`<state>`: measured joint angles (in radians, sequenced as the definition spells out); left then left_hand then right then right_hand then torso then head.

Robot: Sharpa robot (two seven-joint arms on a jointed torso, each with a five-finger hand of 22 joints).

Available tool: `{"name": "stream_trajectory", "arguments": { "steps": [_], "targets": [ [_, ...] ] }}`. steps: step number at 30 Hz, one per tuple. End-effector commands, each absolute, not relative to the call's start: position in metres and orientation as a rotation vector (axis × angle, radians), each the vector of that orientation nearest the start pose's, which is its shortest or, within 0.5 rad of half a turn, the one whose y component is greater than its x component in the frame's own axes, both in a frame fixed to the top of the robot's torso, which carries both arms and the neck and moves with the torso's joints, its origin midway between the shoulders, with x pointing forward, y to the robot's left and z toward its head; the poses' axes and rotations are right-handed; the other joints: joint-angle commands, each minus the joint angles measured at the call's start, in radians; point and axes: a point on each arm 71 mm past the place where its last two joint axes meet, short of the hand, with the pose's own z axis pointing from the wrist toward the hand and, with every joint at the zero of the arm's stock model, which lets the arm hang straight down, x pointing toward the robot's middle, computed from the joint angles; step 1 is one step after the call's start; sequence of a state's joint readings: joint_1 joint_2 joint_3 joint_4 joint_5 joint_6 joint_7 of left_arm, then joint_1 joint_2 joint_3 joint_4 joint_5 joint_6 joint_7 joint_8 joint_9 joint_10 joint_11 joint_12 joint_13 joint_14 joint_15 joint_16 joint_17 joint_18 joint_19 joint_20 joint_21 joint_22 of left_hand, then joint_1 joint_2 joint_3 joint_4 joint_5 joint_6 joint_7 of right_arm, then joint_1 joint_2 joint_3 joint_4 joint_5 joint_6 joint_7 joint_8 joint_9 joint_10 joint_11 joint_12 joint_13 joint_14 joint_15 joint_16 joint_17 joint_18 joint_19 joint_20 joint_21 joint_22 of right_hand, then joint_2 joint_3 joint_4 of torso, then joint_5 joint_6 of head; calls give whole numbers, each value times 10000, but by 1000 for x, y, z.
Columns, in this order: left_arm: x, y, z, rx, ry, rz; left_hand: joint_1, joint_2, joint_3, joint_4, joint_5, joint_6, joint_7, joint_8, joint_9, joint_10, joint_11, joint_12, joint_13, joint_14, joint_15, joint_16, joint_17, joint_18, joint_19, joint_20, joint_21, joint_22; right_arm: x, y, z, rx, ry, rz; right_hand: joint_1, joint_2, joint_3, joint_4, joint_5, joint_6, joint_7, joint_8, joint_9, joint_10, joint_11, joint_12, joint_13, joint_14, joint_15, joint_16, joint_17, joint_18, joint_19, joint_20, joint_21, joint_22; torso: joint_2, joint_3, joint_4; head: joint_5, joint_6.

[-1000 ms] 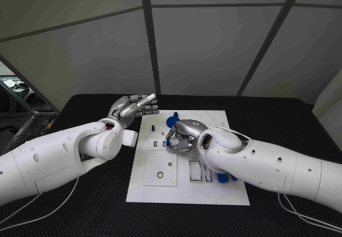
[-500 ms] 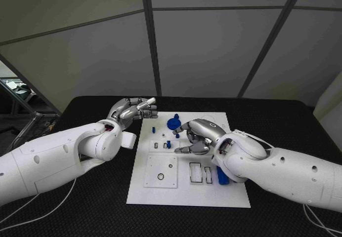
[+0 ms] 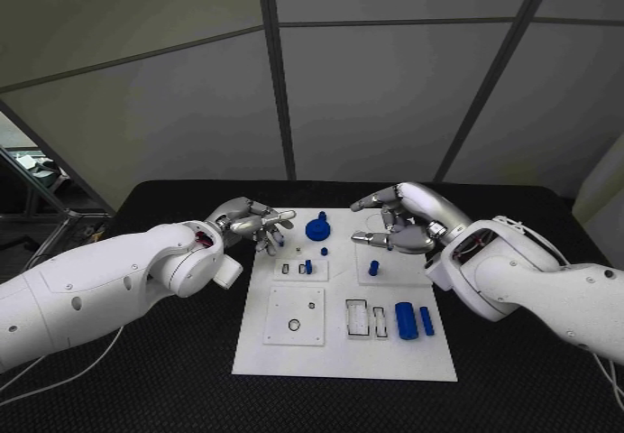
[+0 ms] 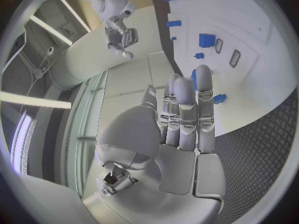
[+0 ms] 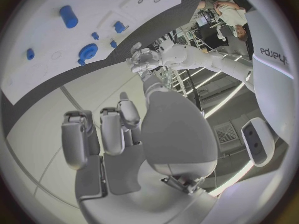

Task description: Assemble the parts on the task board

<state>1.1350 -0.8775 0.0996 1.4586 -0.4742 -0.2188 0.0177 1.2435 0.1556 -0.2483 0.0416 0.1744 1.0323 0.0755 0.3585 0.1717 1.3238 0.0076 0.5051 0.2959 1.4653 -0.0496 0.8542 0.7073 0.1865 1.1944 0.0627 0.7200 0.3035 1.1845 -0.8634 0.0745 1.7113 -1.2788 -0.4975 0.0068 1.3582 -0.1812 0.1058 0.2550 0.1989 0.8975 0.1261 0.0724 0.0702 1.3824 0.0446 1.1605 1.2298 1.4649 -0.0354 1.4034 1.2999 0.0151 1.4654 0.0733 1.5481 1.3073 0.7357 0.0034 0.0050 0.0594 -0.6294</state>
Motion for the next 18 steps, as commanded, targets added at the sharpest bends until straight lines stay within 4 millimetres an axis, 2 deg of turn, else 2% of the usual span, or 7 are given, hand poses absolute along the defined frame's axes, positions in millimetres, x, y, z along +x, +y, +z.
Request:
{"name": "stream_trajectory", "arguments": {
  "steps": [1, 3, 4, 5, 7, 10, 18],
  "targets": [
    [500, 234, -189, -6041, 20162, -9005, -498, -11, -313, 578, -1003, 199, -148, 293, 467, 712, -154, 3361, 3995, 689, -158, 3455, 3795, -410, 787, -204, 2094, 2546, 461, -170, -110, 967, 14219, 10464, 73, -1, 18, 39, 51, 78, 15, 22, 14, -60, -31, -92, -47, 446, -5, -70, -64, -34, 781, 32, -99, 2219, -109, 52, -34, 51, -58],
    [502, 231, -187, -5373, 20712, -8086, -404, -94, -594, 1039, -1037, -140, -193, 688, 1410, 525, -210, 5798, 7130, 501, -182, 5067, 5698, -611, 915, -404, 3786, 4541, 464, -178, -107, 1201, 14251, 10340, 73, -1, 18, 39, 51, 79, 15, 22, 14, -63, -31, -99, -53, 443, -5, -79, -78, -30, 772, 32, -110, 2205, -148, 63, -44, 74, -90],
    [503, 229, -186, -5022, 20943, -7667, -558, -113, -701, 1222, -1194, -64, -188, 822, 1607, 776, -237, 6516, 7976, 592, -222, 5451, 6210, -712, 1068, -377, 4232, 5220, 466, -181, -106, 1295, 14242, 10285, 79, 10, 23, 38, 55, 93, 11, 24, 15, -67, -35, -107, -60, 442, -7, -82, -80, -29, 769, 29, -114, 2201, -162, 69, -53, 92, -108],
    [504, 227, -184, -4673, 21136, -7281, -535, -159, -760, 1298, -1183, -72, -223, 936, 1825, 926, -267, 7028, 8596, 638, -239, 5680, 6512, -746, 1139, -382, 4534, 5638, 467, -184, -104, 1383, 14204, 10245, 97, 38, 37, 34, 64, 128, 1, 27, 17, -73, -45, -122, -76, 440, -13, -89, -84, -27, 764, 23, -120, 2194, -174, 80, -61, 112, -99],
    [508, 222, -180, -4055, 21393, -6650, -454, -157, -834, 1501, -1190, -174, -261, 1195, 2394, 1091, -341, 7761, 9529, 684, -305, 5986, 6927, -811, 1175, -361, 5024, 6282, 470, -189, -103, 1548, 14127, 10186, 120, 67, 55, 23, 72, 165, -8, 31, 18, -77, -55, -135, -89, 439, -21, -96, -89, -26, 764, 16, -122, 2193, -185, 97, -62, 125, -128],
    [512, 214, -175, -3471, 21569, -6081, -285, -193, -911, 1721, -1182, -336, -314, 1481, 3173, 1213, -350, 8273, 10246, 718, -337, 6198, 7230, -852, 1151, -365, 5486, 6891, 473, -192, -101, 1709, 14060, 10112, 137, 79, 64, 14, 79, 173, -11, 28, 17, -80, -58, -143, -98, 438, -24, -99, -91, -25, 760, 13, -126, 2187, -194, 109, -65, 147, -159],
    [521, 192, -168, -2765, 22057, -5079, -143, -127, -936, 2014, -1185, -542, -346, 1606, 4049, 1275, -345, 8449, 10652, 744, -354, 6312, 7413, -927, 1225, -351, 5939, 7570, 480, -194, -102, 1902, 14101, 9963, 167, 102, 83, -3, 91, 189, -16, 23, 15, -85, -64, -158, -113, 437, -30, -108, -99, -24, 759, 7, -129, 2184, -182, 96, -76, 184, -206]
  ]
}}
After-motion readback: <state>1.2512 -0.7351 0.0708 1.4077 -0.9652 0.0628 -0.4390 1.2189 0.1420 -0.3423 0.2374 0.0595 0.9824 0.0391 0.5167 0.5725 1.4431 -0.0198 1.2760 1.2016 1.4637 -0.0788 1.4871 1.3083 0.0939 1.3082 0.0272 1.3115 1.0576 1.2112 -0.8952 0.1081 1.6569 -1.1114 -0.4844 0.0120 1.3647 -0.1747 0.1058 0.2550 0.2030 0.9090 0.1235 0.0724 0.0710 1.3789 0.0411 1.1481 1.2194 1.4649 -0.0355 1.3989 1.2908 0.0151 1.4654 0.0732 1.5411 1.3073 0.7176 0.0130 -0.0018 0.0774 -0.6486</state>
